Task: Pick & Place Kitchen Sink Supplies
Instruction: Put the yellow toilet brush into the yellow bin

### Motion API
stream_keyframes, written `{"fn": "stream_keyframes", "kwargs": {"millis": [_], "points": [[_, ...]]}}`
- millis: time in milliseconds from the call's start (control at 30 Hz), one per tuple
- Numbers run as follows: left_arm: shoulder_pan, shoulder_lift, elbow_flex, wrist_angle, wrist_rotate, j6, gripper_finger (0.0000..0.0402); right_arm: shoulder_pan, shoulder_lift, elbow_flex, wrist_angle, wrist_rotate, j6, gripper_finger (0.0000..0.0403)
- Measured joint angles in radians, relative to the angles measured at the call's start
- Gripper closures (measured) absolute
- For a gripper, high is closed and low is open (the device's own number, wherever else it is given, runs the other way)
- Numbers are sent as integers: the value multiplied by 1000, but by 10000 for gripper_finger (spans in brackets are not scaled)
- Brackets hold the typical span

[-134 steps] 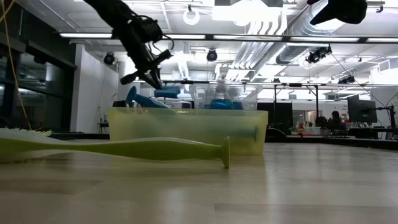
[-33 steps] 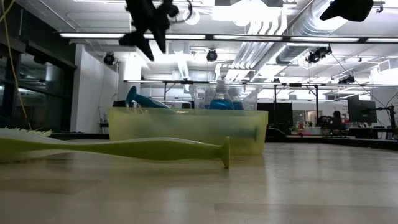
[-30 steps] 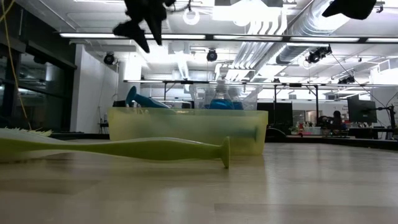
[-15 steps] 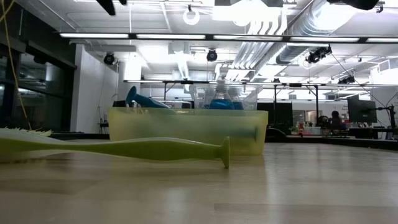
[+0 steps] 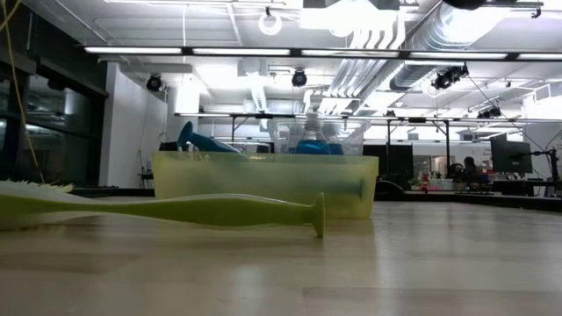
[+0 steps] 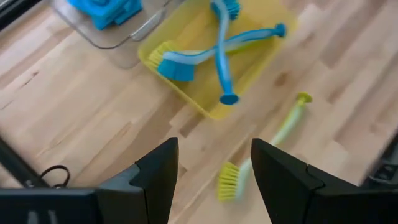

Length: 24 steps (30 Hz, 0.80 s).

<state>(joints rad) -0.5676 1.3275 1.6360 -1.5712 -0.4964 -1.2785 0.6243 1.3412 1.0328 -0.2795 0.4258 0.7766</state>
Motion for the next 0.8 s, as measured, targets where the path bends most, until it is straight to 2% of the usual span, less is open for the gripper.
{"fn": "stream_keyframes", "kwargs": {"millis": [267,467,667,800], "points": [[-194,-28,0,-1,-116,-79,204,-59,180,0,384,-59,-24,166],[-297,-28,-1,0,-176,-123,204,-83,252,4,635,-63,-76,166],[-382,-28,-2,0,-231,-174,204,-94,321,172,551,-37,-223,166],[-419,-28,-30,0,-255,-209,204,-113,395,336,354,-5,-296,166]]}}
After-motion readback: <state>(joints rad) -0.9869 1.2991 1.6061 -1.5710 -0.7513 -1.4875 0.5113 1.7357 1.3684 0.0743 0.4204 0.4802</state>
